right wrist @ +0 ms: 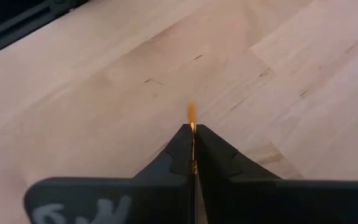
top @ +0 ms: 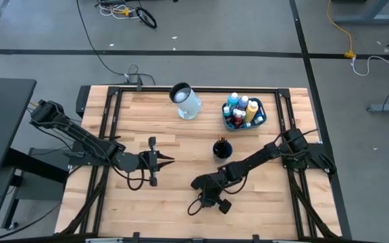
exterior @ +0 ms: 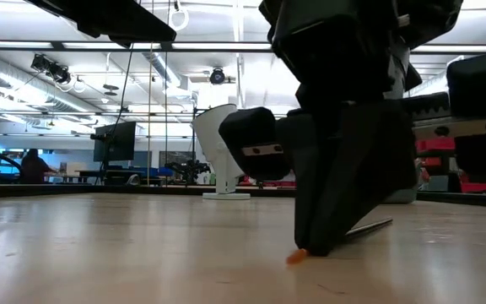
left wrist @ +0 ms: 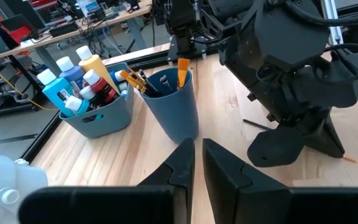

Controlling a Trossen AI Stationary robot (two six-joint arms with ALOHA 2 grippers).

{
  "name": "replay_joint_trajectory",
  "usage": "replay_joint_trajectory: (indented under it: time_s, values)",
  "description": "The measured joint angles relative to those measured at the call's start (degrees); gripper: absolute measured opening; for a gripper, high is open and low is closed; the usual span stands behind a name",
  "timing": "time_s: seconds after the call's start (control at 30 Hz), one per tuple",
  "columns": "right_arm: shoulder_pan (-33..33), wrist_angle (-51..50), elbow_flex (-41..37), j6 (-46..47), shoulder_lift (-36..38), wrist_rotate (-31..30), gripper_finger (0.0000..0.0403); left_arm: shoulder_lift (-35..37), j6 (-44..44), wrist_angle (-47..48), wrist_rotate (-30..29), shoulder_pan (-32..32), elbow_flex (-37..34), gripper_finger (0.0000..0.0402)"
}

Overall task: Pick & Place Paint Supplies
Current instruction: Put the gold paintbrush into the blue cup

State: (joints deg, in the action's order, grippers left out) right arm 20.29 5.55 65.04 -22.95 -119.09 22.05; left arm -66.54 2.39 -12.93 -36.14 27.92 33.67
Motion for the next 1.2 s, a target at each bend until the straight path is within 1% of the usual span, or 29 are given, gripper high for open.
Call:
replay_joint_trajectory:
  time_s: [0.13, 0.33, 0.47, 0.67, 0.8, 0.87, 0.93, 1.0, 1.1, 1.2]
  values:
    - [0.84, 0.56, -0.04, 0.08, 0.00, -1.63, 0.0031, 0.01, -0.18, 0.00, 0.00, 0.02, 0.00, 0.0041]
    - [1.91, 4.12, -0.15, 6.22, -0.25, -3.87, 0.0069, 0.01, -1.61, 0.00, 0.01, 0.02, 0.00, 0.0041]
    - [2.74, 6.05, -0.15, 7.51, -0.26, -4.37, 0.0083, 0.00, -2.34, 0.00, 0.04, 0.02, 0.00, 0.0041]
    - [3.46, 10.83, -0.13, 8.07, -0.56, -6.80, 0.0084, 0.02, -3.02, -0.02, 0.04, 0.02, 0.00, 0.0041]
    - [3.44, 11.63, 0.05, 8.75, -1.39, -7.34, 0.0084, 0.01, -3.21, 0.04, 0.04, 0.01, 0.00, 0.0041]
    - [3.42, 10.47, -0.17, 8.63, -1.77, -9.56, 0.0084, 0.00, -3.21, 0.04, 0.03, 0.02, 0.00, 0.0041]
    - [3.21, 11.60, 0.07, 8.58, -2.91, -10.38, 0.0084, 0.00, -3.19, 0.13, 0.03, 0.02, 0.02, 0.0041]
    - [2.97, 10.79, 0.17, 8.97, -3.25, -10.03, 0.0084, 0.00, -3.19, 0.00, 0.02, 0.02, 0.02, 0.0041]
    - [2.68, 10.91, 0.12, 9.15, -4.20, -7.48, 0.0084, 0.00, -3.10, 0.15, 0.03, 0.02, 0.04, 0.0041]
    - [2.80, 11.44, -0.74, 8.07, -4.22, -8.82, 0.0084, 0.00, -3.06, 0.60, 0.02, 0.00, 0.04, 0.0041]
